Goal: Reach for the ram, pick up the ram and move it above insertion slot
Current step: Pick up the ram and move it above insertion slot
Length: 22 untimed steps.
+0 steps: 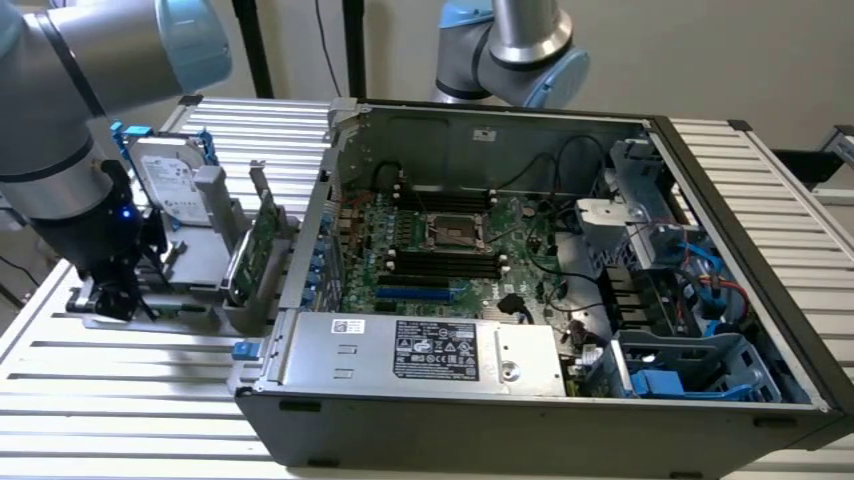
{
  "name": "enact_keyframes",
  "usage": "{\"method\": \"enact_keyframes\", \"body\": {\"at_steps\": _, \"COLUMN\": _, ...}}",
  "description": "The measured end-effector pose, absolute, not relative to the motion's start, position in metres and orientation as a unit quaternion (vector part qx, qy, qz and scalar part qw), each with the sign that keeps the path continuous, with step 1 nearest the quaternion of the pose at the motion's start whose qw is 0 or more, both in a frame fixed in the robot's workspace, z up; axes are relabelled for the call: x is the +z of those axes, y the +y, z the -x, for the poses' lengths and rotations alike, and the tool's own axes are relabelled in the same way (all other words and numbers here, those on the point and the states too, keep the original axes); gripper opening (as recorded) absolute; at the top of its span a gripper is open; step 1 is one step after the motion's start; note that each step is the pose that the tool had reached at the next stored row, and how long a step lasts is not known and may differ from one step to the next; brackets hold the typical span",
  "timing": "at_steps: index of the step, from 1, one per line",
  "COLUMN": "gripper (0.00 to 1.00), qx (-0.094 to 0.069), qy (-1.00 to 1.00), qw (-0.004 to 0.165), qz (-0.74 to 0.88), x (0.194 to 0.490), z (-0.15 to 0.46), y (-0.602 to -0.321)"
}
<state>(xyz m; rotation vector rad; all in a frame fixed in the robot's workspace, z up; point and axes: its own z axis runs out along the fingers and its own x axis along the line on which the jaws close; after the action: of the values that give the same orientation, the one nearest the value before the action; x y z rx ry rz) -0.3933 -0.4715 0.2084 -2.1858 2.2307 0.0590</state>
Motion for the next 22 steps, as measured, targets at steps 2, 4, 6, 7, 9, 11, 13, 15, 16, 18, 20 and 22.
{"method": "enact_keyframes", "body": {"at_steps": 2, "gripper": 0.48, "qx": 0.019, "qy": 0.714, "qw": 0.008, "qz": 0.7, "x": 0.205, "z": 0.393, "y": -0.4714}}
{"method": "enact_keyframes", "body": {"at_steps": 4, "gripper": 0.48, "qx": 0.02, "qy": 0.714, "qw": 0.008, "qz": 0.7, "x": 0.2023, "z": 0.3927, "y": -0.4714}}
{"method": "enact_keyframes", "body": {"at_steps": 6, "gripper": 0.46, "qx": 0.02, "qy": 0.714, "qw": 0.007, "qz": 0.7, "x": 0.201, "z": 0.392, "y": -0.4714}}
{"method": "enact_keyframes", "body": {"at_steps": 7, "gripper": 0.46, "qx": 0.021, "qy": 0.714, "qw": 0.007, "qz": 0.7, "x": 0.2007, "z": 0.3914, "y": -0.4714}}
{"method": "enact_keyframes", "body": {"at_steps": 9, "gripper": 0.4, "qx": 0.021, "qy": 0.714, "qw": 0.007, "qz": 0.7, "x": 0.2002, "z": 0.3905, "y": -0.4713}}
{"method": "enact_keyframes", "body": {"at_steps": 11, "gripper": 0.33, "qx": 0.022, "qy": 0.714, "qw": 0.006, "qz": 0.7, "x": 0.1994, "z": 0.3901, "y": -0.4712}}
{"method": "enact_keyframes", "body": {"at_steps": 13, "gripper": 0.27, "qx": 0.022, "qy": 0.714, "qw": 0.006, "qz": 0.7, "x": 0.1986, "z": 0.3896, "y": -0.4713}}
{"method": "enact_keyframes", "body": {"at_steps": 15, "gripper": 0.27, "qx": 0.022, "qy": 0.714, "qw": 0.006, "qz": 0.7, "x": 0.1983, "z": 0.3892, "y": -0.4713}}
{"method": "enact_keyframes", "body": {"at_steps": 16, "gripper": 0.27, "qx": 0.022, "qy": 0.714, "qw": 0.006, "qz": 0.7, "x": 0.1983, "z": 0.3892, "y": -0.4713}}
{"method": "enact_keyframes", "body": {"at_steps": 18, "gripper": 0.25, "qx": 0.022, "qy": 0.714, "qw": 0.006, "qz": 0.7, "x": 0.1982, "z": 0.3892, "y": -0.4713}}
{"method": "enact_keyframes", "body": {"at_steps": 20, "gripper": 0.13, "qx": 0.022, "qy": 0.714, "qw": 0.006, "qz": 0.7, "x": 0.1982, "z": 0.3891, "y": -0.4713}}
{"method": "enact_keyframes", "body": {"at_steps": 22, "gripper": 0.13, "qx": 0.022, "qy": 0.714, "qw": 0.005, "qz": 0.7, "x": 0.1982, "z": 0.3891, "y": -0.4713}}
